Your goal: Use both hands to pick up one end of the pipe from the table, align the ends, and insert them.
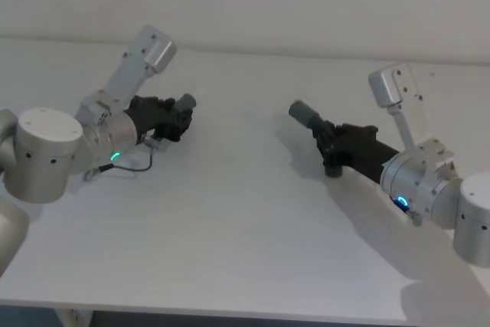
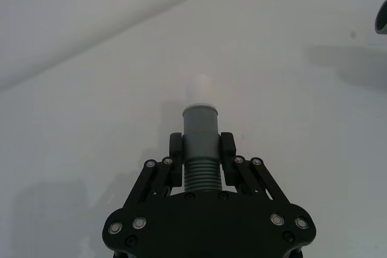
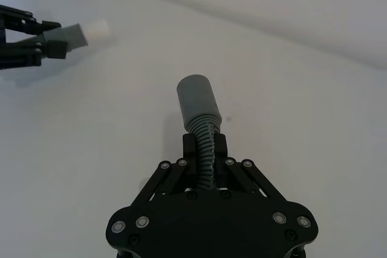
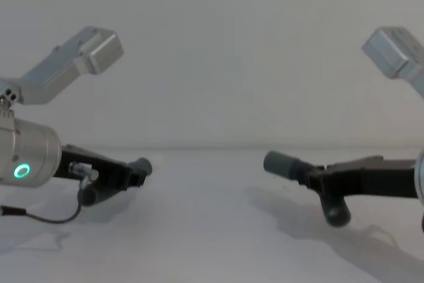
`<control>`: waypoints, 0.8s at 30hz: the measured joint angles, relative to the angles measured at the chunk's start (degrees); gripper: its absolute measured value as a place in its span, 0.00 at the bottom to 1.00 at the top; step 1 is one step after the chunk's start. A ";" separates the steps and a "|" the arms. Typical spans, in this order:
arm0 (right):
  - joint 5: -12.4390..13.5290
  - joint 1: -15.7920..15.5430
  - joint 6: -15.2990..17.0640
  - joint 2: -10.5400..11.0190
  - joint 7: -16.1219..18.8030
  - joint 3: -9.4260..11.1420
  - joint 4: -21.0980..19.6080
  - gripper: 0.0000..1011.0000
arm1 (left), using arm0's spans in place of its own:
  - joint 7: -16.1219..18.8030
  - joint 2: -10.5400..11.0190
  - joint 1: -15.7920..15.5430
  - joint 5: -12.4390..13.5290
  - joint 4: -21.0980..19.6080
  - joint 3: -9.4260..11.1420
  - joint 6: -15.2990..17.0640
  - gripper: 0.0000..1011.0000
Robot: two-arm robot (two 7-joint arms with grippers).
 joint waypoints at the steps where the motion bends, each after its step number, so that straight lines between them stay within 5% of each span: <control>1: -0.10 -0.01 -0.40 0.01 -0.01 0.02 -0.15 0.16 | -0.05 0.09 -0.02 0.10 -0.11 -0.06 -0.36 0.35; 13: -1.11 0.31 -6.96 1.76 2.86 -0.13 -1.63 0.16 | -3.33 2.05 -0.69 0.67 -1.45 -0.46 -5.53 0.35; 24: 0.61 1.24 -11.99 6.12 11.03 -0.67 -1.81 0.16 | -10.89 6.03 -1.72 -0.50 -2.08 -0.40 -10.90 0.35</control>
